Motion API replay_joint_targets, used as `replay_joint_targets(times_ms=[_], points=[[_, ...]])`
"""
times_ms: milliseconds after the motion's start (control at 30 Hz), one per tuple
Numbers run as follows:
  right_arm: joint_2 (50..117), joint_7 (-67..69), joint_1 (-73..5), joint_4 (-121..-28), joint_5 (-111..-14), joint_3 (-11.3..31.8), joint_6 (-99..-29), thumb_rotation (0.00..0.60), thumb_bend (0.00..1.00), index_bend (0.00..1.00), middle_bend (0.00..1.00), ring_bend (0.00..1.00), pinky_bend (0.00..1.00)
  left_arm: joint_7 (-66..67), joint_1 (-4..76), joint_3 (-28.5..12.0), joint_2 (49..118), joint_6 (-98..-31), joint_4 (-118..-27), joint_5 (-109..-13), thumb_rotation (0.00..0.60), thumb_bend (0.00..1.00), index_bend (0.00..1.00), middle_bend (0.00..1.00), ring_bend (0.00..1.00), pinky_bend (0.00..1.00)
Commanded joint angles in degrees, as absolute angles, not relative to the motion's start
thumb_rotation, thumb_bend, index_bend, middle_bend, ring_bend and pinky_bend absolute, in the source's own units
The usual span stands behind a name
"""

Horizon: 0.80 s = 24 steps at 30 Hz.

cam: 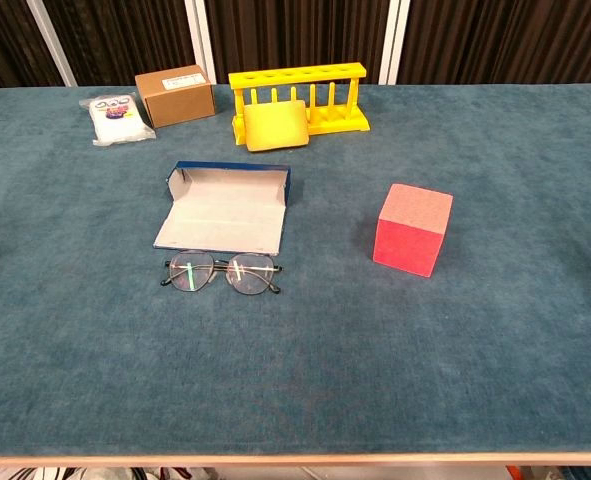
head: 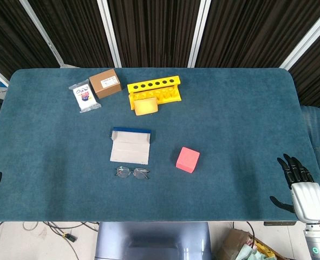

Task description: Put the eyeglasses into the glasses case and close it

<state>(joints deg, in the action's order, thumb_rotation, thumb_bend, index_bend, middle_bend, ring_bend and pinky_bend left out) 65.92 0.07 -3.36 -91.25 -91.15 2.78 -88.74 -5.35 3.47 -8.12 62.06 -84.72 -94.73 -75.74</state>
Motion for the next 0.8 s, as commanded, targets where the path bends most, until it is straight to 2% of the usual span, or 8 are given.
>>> replay_joint_targets(times_ms=[33, 800], points=[[65.84, 0.09, -3.37, -91.37, -90.97, 2.72, -88.51, 0.6, 0.0, 0.0, 0.0, 0.0, 0.18, -5.2, 3.5, -8.07, 62.07, -84.65, -94.77, -75.74, 0.6, 0.3, 0.02, 0.0, 0.0, 0.0], [65.37, -0.68, -3.55, -92.68, -89.26, 2.89, -87.13, 0.6, 0.0, 0.0, 0.0, 0.0, 0.18, -4.95, 3.38, -7.91, 62.09, -84.91, -95.12, -75.98, 0.6, 0.3, 0.02, 0.0, 0.0, 0.0]])
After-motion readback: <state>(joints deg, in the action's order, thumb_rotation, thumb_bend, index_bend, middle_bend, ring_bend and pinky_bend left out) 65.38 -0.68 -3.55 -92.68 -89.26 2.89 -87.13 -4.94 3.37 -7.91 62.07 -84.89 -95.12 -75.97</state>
